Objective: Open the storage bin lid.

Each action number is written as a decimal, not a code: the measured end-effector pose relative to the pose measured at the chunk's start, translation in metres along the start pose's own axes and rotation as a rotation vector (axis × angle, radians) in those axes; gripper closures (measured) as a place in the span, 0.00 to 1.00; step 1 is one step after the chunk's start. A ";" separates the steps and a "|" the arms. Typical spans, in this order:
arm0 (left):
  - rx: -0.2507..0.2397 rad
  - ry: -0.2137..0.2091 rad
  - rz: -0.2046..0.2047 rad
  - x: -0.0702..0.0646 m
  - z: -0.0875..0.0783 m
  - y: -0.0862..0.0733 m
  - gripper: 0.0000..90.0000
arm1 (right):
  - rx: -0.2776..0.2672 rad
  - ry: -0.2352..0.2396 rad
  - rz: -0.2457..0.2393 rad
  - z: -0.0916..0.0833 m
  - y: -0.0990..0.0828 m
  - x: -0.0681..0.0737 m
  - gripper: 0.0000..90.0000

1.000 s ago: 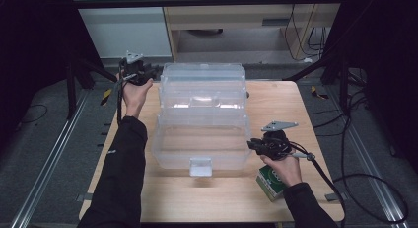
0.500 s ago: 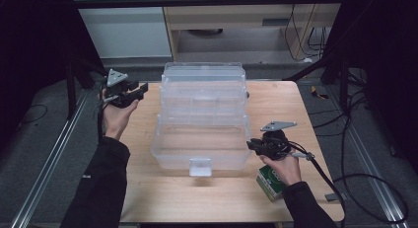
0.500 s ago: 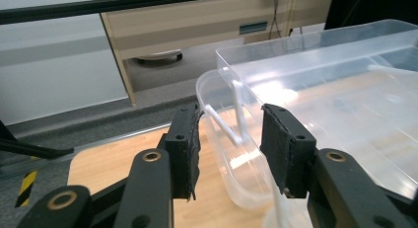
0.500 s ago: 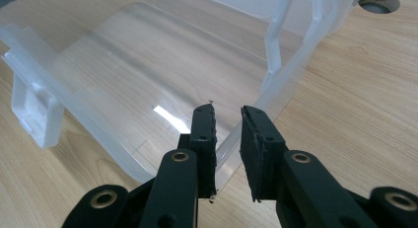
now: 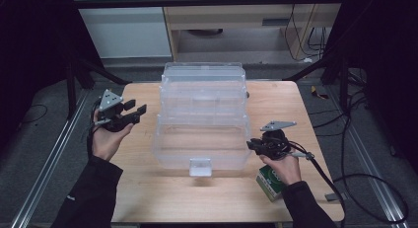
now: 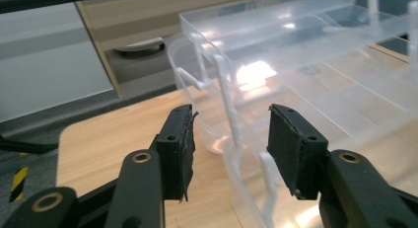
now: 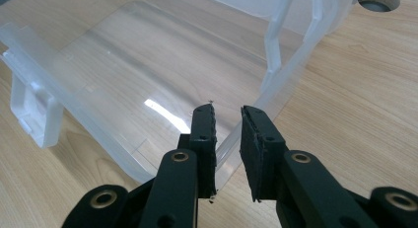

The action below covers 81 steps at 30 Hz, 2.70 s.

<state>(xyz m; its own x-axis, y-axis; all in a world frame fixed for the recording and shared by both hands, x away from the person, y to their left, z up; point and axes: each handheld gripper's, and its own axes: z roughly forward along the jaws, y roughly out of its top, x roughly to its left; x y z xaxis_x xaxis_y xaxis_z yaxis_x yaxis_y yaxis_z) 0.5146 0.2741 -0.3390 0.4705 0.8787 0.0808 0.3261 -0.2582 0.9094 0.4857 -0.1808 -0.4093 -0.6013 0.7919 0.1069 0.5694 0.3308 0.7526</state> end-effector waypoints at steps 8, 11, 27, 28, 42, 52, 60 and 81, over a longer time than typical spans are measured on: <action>0.053 -0.027 0.006 -0.011 -0.004 -0.028 0.56 | -0.001 0.002 -0.002 0.000 0.000 0.000 0.85; 0.076 -0.055 -0.011 -0.014 -0.002 -0.039 0.56 | 0.000 0.002 -0.002 0.000 0.000 0.000 0.85; 0.205 -0.115 -0.026 -0.030 0.016 -0.079 0.70 | -0.004 -0.006 -0.002 0.000 0.000 0.001 0.85; 0.207 -0.118 -0.027 -0.032 0.017 -0.079 0.71 | -0.003 -0.005 -0.001 0.000 0.000 0.001 0.85; 0.208 -0.113 -0.058 -0.037 0.016 -0.081 0.76 | 0.000 -0.012 -0.017 0.000 0.000 0.001 0.85; 0.196 -0.117 -0.014 -0.038 0.018 -0.082 0.72 | -0.004 -0.021 0.000 0.000 -0.001 0.001 0.84; 0.151 -0.089 -0.036 -0.028 0.008 -0.077 0.63 | -0.029 -0.023 -0.010 -0.003 0.001 0.005 0.74; 0.126 0.050 -0.129 0.028 -0.004 -0.091 0.43 | 0.009 -0.060 0.024 -0.047 0.005 -0.010 0.31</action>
<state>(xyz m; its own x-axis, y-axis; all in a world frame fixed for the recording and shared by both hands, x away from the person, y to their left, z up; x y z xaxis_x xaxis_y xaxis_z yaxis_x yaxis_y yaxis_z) 0.4945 0.3239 -0.4178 0.3778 0.9258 -0.0105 0.4831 -0.1875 0.8553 0.4680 -0.2110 -0.3757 -0.5527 0.8290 0.0854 0.5888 0.3159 0.7440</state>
